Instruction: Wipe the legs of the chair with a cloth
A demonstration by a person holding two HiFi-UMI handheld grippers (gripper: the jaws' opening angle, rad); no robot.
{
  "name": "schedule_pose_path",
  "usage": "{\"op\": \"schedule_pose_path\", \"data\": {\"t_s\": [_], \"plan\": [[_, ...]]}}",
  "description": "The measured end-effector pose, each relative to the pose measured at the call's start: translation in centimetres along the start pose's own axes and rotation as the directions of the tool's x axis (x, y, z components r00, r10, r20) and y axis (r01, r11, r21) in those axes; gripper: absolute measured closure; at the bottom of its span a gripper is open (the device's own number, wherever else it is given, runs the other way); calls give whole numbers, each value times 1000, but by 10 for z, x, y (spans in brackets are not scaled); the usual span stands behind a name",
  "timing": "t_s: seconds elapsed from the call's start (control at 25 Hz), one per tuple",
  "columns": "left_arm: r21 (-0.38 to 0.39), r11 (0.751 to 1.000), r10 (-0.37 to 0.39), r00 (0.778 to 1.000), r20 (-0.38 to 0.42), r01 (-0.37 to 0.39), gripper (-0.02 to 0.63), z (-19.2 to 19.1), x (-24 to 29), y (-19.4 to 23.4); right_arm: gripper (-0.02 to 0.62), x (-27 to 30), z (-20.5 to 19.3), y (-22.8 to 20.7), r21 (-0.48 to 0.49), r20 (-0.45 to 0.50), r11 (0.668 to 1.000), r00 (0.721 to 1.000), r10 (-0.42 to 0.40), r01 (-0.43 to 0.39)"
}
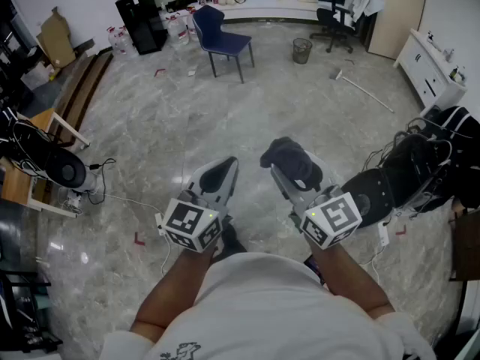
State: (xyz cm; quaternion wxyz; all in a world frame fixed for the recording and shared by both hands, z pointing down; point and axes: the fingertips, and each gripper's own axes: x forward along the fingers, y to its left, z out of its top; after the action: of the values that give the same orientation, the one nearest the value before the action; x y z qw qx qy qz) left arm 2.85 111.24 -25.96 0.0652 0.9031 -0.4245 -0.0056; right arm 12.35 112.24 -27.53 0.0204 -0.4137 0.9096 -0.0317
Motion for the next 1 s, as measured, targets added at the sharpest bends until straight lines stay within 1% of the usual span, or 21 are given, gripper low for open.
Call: {"op": "schedule_pose_path", "data": {"t_s": [0.16, 0.32, 0.52, 0.8, 0.92, 1.0], "plan": [[3, 1000, 2, 1000, 8, -2, 600, 7, 4, -4, 402, -2, 2, -6, 11, -1, 1000, 1000, 1, -1], [10, 1000, 9, 1000, 6, -9, 600, 5, 6, -9, 402, -7, 0, -11, 19, -3, 1000, 1000, 0, 0], [0, 1000, 18, 1000, -5, -18, 600, -1, 5, 5, 400, 6, -9, -11, 40, -16, 999, 1000, 2, -2], [-31, 999, 16, 1000, -13, -16, 600, -9, 21, 48, 400, 51, -24, -19, 47, -48, 999, 999, 7, -4], [-34, 999, 11, 1000, -7, -11, 600, -19, 30, 85, 400, 85, -41, -26, 50, -56, 999, 998, -3, 6], [-38, 999, 5, 1000, -6, -5, 600, -16, 35, 112, 400, 113, -42, -30, 46, -58, 999, 998, -9, 12]]}}
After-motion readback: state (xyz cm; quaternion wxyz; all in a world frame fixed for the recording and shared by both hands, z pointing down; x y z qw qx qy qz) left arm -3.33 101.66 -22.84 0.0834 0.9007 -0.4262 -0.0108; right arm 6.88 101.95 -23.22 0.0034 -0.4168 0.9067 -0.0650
